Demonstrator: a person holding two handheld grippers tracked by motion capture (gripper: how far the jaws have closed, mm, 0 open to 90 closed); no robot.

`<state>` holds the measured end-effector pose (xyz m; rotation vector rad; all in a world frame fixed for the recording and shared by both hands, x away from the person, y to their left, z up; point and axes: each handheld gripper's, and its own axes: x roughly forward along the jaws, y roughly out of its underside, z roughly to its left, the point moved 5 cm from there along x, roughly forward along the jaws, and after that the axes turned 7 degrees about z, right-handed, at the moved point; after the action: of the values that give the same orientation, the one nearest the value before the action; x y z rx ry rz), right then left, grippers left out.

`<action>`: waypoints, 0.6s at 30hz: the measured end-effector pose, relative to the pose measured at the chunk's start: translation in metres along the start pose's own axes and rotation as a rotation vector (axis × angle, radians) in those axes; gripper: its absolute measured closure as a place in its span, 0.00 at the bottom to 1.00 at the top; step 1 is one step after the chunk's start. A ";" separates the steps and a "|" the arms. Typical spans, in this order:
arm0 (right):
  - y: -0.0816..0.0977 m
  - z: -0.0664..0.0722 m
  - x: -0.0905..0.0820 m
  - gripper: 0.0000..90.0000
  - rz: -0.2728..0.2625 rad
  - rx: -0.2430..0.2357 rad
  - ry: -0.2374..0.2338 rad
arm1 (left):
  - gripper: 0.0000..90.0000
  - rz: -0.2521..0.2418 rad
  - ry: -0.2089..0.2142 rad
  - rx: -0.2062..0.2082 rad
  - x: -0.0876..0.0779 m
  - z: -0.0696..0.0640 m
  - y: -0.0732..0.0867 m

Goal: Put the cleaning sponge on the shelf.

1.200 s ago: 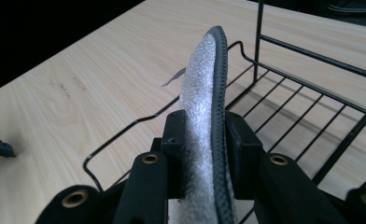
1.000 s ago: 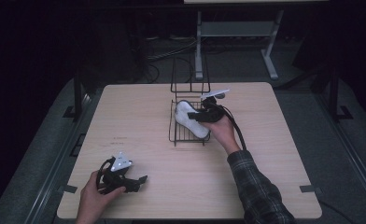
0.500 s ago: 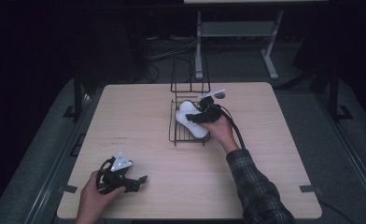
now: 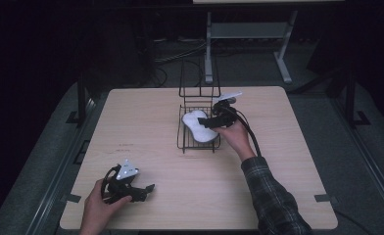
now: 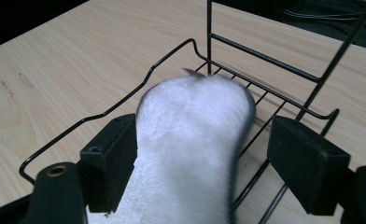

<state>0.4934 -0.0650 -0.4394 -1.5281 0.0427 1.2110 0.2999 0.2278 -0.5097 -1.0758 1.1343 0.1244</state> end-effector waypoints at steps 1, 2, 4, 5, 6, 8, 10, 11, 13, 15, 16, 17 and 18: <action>0.001 -0.001 -0.005 0.28 0.000 -0.001 0.002 | 0.14 0.000 0.000 0.000 0.000 0.000 0.000; 0.002 -0.002 -0.007 0.29 -0.001 0.000 0.003 | 0.14 0.000 0.000 0.000 0.000 0.000 0.000; 0.004 -0.003 -0.013 0.34 -0.006 -0.003 0.002 | 0.14 0.000 0.000 0.000 0.000 0.000 0.000; 0.006 -0.004 -0.015 0.38 -0.006 -0.003 0.004 | 0.14 0.000 0.000 0.001 0.000 0.000 0.000; 0.008 -0.005 -0.018 0.41 -0.016 -0.001 -0.002 | 0.14 0.000 0.000 0.000 0.000 0.000 0.000; 0.012 -0.007 -0.023 0.50 -0.012 -0.005 -0.005 | 0.14 0.000 0.000 0.000 0.000 0.000 0.000; 0.017 -0.008 -0.027 0.59 -0.006 -0.016 -0.017 | 0.14 0.001 0.000 0.000 0.000 0.000 0.000; 0.020 -0.008 -0.029 0.67 -0.001 -0.016 -0.020 | 0.14 0.001 -0.001 0.000 0.000 0.000 0.000; 0.026 -0.007 -0.032 0.77 0.015 -0.025 -0.021 | 0.14 -0.001 0.000 -0.002 0.000 0.000 0.000; 0.031 -0.007 -0.034 0.88 0.032 -0.034 -0.023 | 0.14 -0.002 0.001 -0.003 0.000 0.000 0.000; 0.033 -0.006 -0.035 0.93 0.036 -0.039 -0.026 | 0.14 -0.002 0.001 -0.003 0.000 0.000 0.000; 0.036 -0.006 -0.035 0.99 0.044 -0.042 -0.029 | 0.14 -0.003 0.001 -0.004 0.000 0.000 0.000; 0.038 -0.005 -0.035 1.00 0.048 -0.049 -0.030 | 0.14 -0.003 0.001 -0.004 0.000 0.000 0.000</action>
<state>0.4577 -0.1023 -0.4427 -1.5592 0.0299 1.2813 0.2999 0.2275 -0.5096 -1.0809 1.1335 0.1239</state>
